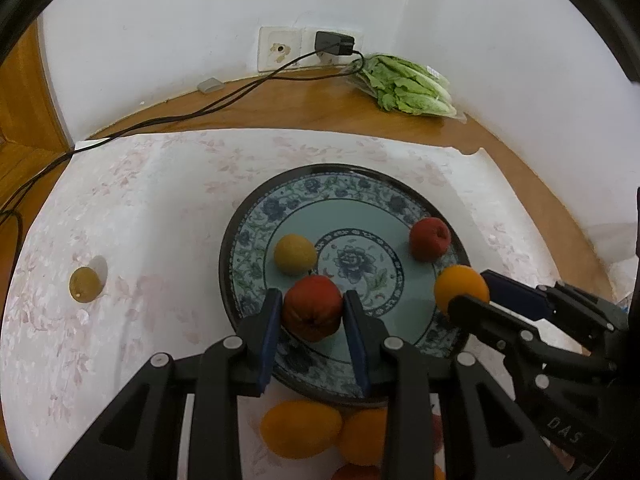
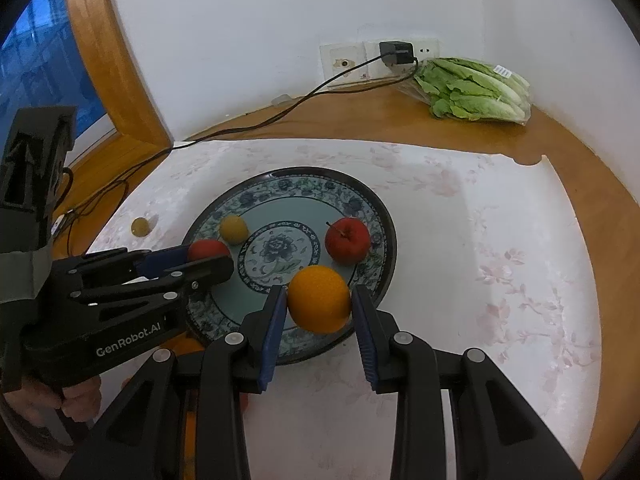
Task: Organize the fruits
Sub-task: 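Carry the red apple and the orange over the plate with both tools, then open both tools to set the apple and orange on the plate, then withdraw both open tools away from the plate, then grasp the small yellow-green fruit lying alone on the cloth with the left tool, then lift the yellow-green fruit with the left tool while the right tool grasps a large orange, then carry the yellow-green fruit and the orange over the plate with both tools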
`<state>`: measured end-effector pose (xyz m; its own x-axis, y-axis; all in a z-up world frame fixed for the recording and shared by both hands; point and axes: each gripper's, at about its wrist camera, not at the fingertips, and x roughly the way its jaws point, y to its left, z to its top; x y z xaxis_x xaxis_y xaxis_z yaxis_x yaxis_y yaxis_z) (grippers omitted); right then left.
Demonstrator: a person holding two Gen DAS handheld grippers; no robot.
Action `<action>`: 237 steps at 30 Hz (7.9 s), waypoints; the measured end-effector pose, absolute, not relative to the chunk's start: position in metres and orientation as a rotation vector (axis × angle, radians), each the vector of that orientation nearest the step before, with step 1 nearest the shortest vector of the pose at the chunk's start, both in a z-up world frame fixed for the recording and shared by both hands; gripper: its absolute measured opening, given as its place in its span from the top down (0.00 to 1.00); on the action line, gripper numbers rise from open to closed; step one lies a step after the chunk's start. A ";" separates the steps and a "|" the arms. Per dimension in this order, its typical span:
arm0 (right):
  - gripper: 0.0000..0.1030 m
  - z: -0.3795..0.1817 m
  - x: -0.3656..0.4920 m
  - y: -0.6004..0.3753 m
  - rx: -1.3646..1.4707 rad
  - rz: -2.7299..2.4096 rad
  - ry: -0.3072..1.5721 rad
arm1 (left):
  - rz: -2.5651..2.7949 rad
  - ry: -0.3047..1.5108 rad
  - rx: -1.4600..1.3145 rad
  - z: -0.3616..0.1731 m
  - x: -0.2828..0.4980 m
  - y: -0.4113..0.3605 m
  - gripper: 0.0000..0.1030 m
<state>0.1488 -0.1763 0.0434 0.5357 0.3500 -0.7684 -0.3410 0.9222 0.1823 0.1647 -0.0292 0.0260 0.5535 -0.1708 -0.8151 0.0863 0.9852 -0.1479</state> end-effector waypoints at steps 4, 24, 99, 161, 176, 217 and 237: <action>0.66 0.040 0.153 -0.175 0.011 0.411 0.921 | -0.149 0.966 -0.088 0.025 0.167 -0.030 0.69; 0.66 0.032 0.158 -0.176 0.017 0.399 0.908 | -0.154 0.965 -0.086 0.020 0.174 -0.030 0.69; 0.57 0.058 0.057 -0.171 0.052 0.381 0.907 | 0.054 0.956 -0.073 0.029 0.134 0.107 0.43; 0.57 0.032 0.043 -0.138 -0.016 0.516 0.960 | -0.025 0.952 -0.216 0.034 0.062 0.064 0.75; 0.57 0.024 0.049 -0.133 -0.011 0.545 0.975 | -0.021 0.953 -0.221 0.038 0.059 0.058 0.75; 0.65 0.055 0.046 -0.162 0.057 0.528 0.883 | -0.086 0.934 -0.194 0.056 0.065 0.029 0.75; 0.65 0.060 0.083 -0.172 0.035 0.471 0.856 | -0.181 0.926 -0.135 0.055 0.102 -0.014 0.75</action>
<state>0.0826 -0.1723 0.0600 0.5594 0.4137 -0.7183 -0.3857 0.8969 0.2162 0.1019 -0.0135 0.0551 0.5876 -0.2127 -0.7807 0.0967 0.9764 -0.1933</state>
